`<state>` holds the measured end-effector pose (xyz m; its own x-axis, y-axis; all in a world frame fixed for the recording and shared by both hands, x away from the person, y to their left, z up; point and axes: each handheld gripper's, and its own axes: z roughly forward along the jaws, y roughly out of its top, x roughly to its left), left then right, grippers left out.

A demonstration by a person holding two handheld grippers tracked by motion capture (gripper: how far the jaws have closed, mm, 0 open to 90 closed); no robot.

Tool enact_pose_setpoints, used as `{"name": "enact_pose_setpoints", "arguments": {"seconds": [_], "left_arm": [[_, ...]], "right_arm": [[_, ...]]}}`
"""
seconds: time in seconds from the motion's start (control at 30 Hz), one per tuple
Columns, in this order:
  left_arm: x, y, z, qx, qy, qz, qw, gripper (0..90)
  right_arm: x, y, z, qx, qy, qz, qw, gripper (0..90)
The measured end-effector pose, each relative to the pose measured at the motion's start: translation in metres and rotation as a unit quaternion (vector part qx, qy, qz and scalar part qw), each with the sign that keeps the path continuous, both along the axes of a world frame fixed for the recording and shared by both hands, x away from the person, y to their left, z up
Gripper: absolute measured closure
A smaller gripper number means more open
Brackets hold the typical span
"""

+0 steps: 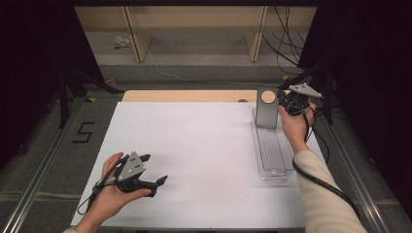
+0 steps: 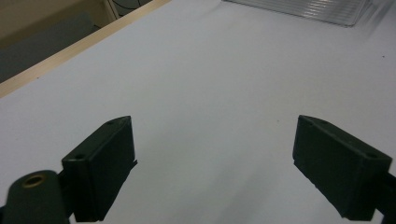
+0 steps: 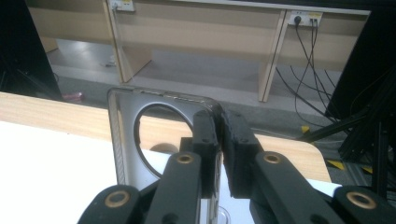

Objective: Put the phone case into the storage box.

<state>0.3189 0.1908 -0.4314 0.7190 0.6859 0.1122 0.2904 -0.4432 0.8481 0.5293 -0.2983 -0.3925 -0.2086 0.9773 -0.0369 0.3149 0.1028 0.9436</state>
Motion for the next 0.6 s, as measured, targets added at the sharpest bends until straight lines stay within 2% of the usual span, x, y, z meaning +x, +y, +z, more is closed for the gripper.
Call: {"name": "enact_pose_setpoints", "arguments": {"seconds": [0.6], "left_arm": [[0.0007, 0.0010, -0.0005, -0.001, 0.003, 0.001, 1.0000, 12.4]], "right_arm": [[0.0051, -0.0044, -0.0008, 0.014, 0.014, 0.016, 0.9997, 84.3]]}}
